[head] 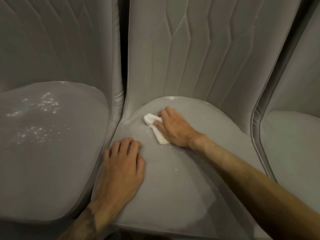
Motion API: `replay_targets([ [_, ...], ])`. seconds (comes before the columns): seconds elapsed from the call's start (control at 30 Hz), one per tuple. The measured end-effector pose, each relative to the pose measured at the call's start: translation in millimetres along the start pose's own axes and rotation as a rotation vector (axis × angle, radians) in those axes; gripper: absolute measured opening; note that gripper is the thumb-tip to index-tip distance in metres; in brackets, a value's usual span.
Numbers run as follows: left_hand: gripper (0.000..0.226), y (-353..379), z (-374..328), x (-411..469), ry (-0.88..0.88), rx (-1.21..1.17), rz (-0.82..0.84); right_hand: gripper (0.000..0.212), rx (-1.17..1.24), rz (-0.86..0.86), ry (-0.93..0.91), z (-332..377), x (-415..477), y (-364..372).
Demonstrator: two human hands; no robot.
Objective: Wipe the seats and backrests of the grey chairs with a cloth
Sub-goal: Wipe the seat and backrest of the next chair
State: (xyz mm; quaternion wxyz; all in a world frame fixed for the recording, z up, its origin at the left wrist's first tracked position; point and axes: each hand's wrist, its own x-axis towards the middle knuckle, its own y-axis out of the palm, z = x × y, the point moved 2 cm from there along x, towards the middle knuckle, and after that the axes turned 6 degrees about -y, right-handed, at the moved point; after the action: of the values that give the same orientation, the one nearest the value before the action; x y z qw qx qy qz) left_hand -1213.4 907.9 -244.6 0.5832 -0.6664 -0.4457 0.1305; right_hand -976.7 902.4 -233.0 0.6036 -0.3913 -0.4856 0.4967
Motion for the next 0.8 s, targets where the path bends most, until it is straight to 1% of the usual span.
replay_targets([
  [0.03, 0.02, 0, 0, 0, 0.008, 0.0, 0.004, 0.037, -0.011, -0.004, 0.077, -21, -7, -9],
  [0.1, 0.019, -2, -1, 0, 0.016, 0.002, 0.007, 0.041, -0.064, -0.042, 0.3, -66, -25, -29],
  [0.13, 0.019, -3, -2, 0, 0.017, 0.005, 0.005, 0.042, -0.109, -0.058, 0.386, -77, -33, -34],
  [0.17, 0.019, -3, -2, 0, 0.014, 0.008, 0.002, 0.041, -0.152, -0.063, 0.406, -76, -36, -34],
  [0.2, 0.019, -4, -2, 0, 0.01, 0.01, 0.001, 0.04, -0.156, -0.059, 0.366, -60, -36, -29],
  [0.23, 0.019, -3, -3, 0, 0.007, 0.012, 0.003, 0.038, -0.107, -0.052, 0.291, -39, -35, -20],
  [0.3, 0.02, -3, -3, 0, -0.001, 0.014, 0.005, 0.036, -0.028, -0.03, 0.088, 2, -43, -5],
  [0.33, 0.021, -2, -2, 0, 0.0, 0.014, 0.003, 0.036, -0.032, -0.019, 0.013, 10, -50, -5],
  [0.37, 0.021, -2, -2, 0, 0.009, 0.01, -0.001, 0.036, -0.037, -0.007, -0.004, 5, -57, -11],
  [0.4, 0.022, -2, -3, 0, 0.021, 0.003, -0.005, 0.036, -0.037, -0.004, 0.048, -9, -63, -19],
  [0.5, 0.021, -4, -2, 0, 0.03, -0.005, -0.012, 0.041, -0.097, -0.041, 0.362, -62, -73, -41],
  [0.53, 0.021, -4, -3, 0, 0.031, -0.006, -0.015, 0.042, -0.145, -0.044, 0.432, -65, -73, -43],
  [0.57, 0.022, -4, -3, 0, 0.029, -0.007, -0.014, 0.041, -0.165, -0.049, 0.434, -57, -70, -40],
  [0.6, 0.022, -4, -3, 0, 0.026, -0.005, -0.012, 0.04, -0.142, -0.043, 0.394, -38, -67, -33],
  [0.67, 0.023, -4, -2, 0, 0.024, -0.005, -0.004, 0.039, -0.042, -0.036, 0.218, 7, -68, -13],
  [0.7, 0.023, -4, -2, 0, 0.024, -0.004, -0.002, 0.039, -0.028, -0.03, 0.111, 24, -75, -9],
  [0.73, 0.024, -4, -1, 0, 0.026, -0.001, -0.003, 0.039, -0.036, -0.008, 0.047, 29, -82, -11],
  [0.77, 0.024, -4, -1, 0, 0.029, 0.0, -0.002, 0.038, -0.034, 0.0, 0.043, 21, -87, -19],
  [0.8, 0.025, -5, -2, 0, 0.033, -0.003, 0.0, 0.037, -0.042, 0.0, 0.102, 4, -91, -28],
])
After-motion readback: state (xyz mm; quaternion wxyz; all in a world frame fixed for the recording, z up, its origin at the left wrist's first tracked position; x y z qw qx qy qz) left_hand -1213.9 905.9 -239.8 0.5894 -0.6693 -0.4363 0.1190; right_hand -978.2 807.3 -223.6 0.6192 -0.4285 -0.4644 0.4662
